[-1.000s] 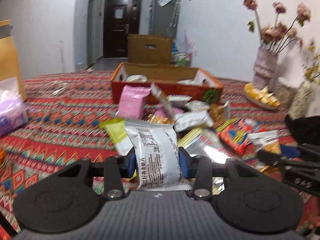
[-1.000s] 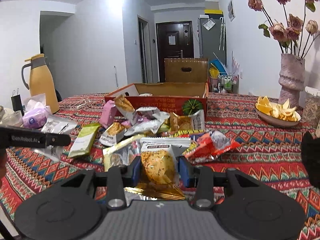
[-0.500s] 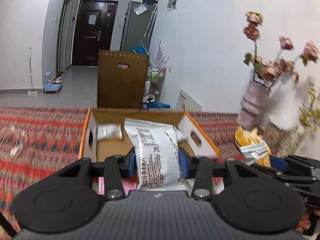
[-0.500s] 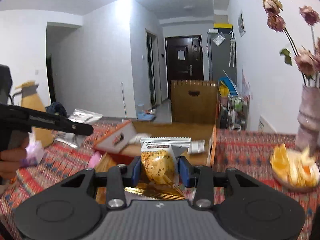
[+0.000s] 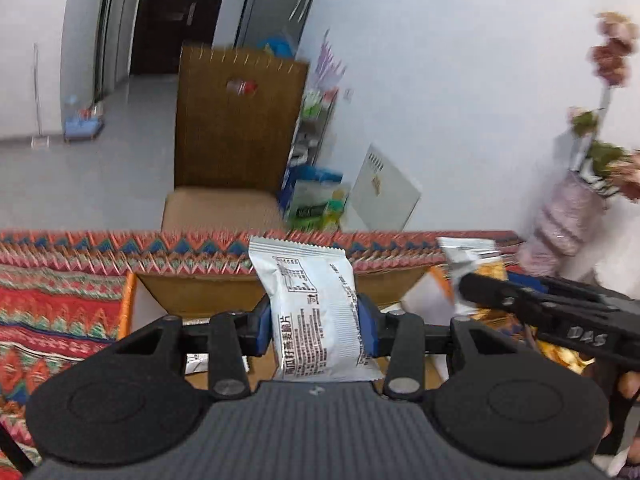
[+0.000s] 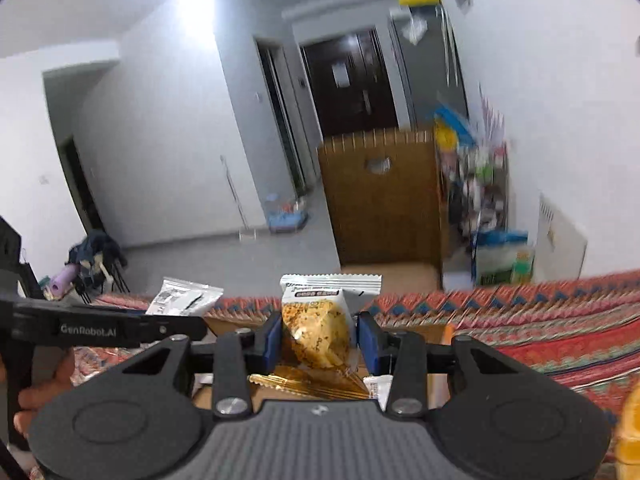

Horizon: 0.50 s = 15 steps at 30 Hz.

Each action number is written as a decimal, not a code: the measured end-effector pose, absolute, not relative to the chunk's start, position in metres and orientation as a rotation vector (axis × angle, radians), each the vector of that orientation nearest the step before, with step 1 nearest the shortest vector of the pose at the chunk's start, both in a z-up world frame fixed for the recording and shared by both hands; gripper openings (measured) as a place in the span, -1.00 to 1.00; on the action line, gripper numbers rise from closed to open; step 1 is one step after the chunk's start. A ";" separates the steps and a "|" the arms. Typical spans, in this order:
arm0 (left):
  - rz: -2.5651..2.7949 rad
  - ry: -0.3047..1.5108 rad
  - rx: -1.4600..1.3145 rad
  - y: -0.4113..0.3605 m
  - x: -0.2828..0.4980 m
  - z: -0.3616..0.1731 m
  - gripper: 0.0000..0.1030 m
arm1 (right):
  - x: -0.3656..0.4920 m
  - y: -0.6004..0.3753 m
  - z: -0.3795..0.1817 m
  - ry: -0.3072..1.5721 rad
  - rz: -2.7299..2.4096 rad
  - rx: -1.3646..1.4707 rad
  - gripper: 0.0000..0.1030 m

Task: Organize snacks
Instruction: 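Carry both packets into the cardboard box and lower them inside, then open both tools in the box and withdraw them to the snack pile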

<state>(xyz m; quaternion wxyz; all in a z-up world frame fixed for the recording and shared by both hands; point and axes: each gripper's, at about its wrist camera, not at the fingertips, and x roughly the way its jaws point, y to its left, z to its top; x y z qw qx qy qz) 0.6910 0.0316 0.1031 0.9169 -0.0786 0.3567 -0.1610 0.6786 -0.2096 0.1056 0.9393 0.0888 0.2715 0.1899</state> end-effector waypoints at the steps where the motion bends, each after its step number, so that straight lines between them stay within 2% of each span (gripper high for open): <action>1: -0.333 0.765 -0.164 0.031 0.704 0.091 -0.17 | 0.695 -0.202 0.095 0.591 0.381 0.171 -0.24; 6: -0.302 0.916 -0.193 0.037 0.755 0.029 -0.12 | 0.770 -0.168 0.031 0.828 0.325 0.107 -0.21; 7: -0.286 0.920 -0.195 0.037 0.757 0.021 0.01 | 0.779 -0.164 0.020 0.863 0.302 0.097 -0.10; 8: -0.288 0.964 -0.214 0.039 0.762 0.013 0.29 | 0.785 -0.161 0.012 0.888 0.289 0.088 0.07; 9: -0.305 0.982 -0.254 0.043 0.764 0.008 0.39 | 0.787 -0.158 0.005 0.898 0.277 0.085 0.39; 10: -0.333 0.978 -0.289 0.047 0.764 0.007 0.51 | 0.786 -0.158 0.000 0.892 0.285 0.094 0.47; 11: -0.339 0.969 -0.295 0.048 0.763 0.008 0.55 | 0.786 -0.157 -0.003 0.893 0.297 0.098 0.49; 15: -0.315 0.952 -0.301 0.051 0.758 0.008 0.59 | 0.787 -0.159 -0.009 0.887 0.318 0.114 0.57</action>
